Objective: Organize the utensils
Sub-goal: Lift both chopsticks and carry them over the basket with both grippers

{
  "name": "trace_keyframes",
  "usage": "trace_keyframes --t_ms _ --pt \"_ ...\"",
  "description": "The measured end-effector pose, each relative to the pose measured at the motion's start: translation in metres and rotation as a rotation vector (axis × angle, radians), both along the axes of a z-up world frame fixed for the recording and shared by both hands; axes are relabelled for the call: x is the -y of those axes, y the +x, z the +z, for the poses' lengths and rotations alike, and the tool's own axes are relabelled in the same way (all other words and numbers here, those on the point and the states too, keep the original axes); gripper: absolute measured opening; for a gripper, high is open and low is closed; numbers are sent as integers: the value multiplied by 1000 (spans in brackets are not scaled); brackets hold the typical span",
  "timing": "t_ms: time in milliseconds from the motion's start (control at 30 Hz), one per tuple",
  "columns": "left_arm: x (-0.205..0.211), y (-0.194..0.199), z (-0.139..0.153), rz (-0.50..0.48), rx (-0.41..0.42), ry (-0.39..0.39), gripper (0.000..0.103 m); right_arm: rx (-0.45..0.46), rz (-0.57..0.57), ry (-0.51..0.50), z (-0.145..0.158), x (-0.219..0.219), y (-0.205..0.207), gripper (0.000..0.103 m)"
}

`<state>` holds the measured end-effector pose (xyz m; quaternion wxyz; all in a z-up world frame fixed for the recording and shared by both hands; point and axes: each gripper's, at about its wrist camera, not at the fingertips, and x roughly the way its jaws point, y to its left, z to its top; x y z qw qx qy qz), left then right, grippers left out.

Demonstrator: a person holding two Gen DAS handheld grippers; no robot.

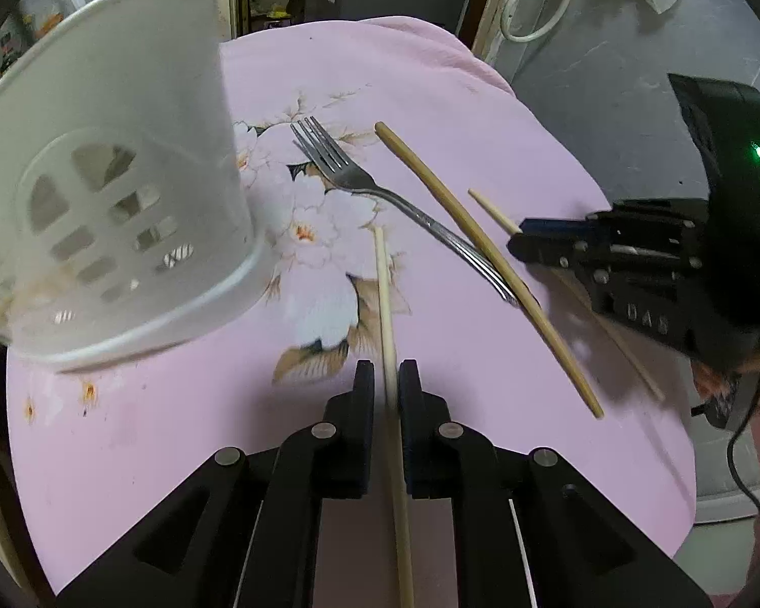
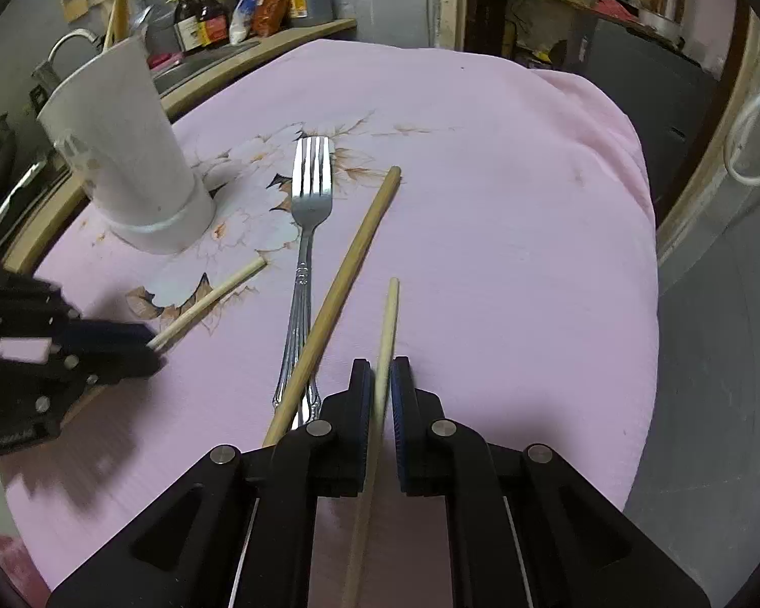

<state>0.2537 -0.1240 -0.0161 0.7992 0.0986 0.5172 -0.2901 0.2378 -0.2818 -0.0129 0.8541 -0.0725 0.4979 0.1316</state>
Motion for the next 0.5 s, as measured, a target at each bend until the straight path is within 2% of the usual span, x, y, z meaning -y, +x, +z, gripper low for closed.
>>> trace_keyframes --t_ms 167,300,400,500 --pt "-2 -5 -1 12 29 -10 3 31 -26 -21 -1 -5 -6 4" --pt "-13 -18 5 26 75 -72 3 69 -55 19 2 0 -13 3" --pt "-23 -35 17 30 164 -119 3 138 -86 72 8 7 -24 3" --pt "-34 -51 32 35 269 -181 3 259 -93 104 22 7 -45 3"
